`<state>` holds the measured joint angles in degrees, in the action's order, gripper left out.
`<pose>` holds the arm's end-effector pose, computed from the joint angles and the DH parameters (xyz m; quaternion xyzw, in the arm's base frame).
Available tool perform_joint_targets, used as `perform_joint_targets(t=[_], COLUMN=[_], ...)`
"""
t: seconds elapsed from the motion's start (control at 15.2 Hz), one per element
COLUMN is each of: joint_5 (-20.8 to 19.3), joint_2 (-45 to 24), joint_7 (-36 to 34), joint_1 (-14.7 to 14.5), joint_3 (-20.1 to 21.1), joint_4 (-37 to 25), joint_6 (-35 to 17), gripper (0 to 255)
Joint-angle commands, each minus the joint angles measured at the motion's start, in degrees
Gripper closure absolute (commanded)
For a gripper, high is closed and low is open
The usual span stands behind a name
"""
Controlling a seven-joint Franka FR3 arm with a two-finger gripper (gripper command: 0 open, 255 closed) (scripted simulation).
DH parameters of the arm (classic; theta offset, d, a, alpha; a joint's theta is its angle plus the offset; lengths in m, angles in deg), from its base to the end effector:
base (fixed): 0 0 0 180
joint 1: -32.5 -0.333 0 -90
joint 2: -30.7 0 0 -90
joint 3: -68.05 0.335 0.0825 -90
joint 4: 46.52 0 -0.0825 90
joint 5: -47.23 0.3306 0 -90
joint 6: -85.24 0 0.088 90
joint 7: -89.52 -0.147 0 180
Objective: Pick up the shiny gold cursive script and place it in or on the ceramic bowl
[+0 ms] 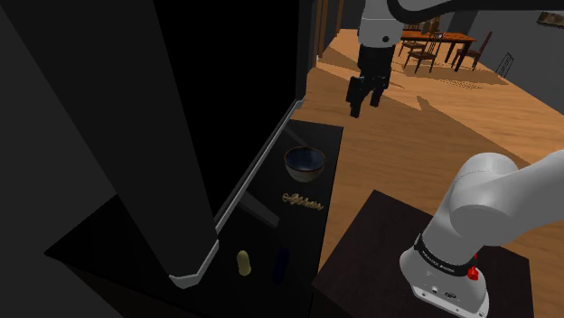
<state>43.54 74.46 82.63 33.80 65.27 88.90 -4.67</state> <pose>0.2430 -0.0310 0.5550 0.9959 -0.0882 -0.0151 0.0159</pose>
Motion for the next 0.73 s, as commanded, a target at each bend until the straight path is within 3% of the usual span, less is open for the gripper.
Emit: perform_joint_targets(t=[0.0,0.66], joint_5=[0.0,-0.2], joint_2=[0.0,-11.3], joint_7=[0.0,3.3], joint_1=[0.0,-1.7], joint_3=[0.0,-1.5], joint_4=[0.0,9.8], joint_6=[0.0,-20.1], gripper=[0,0])
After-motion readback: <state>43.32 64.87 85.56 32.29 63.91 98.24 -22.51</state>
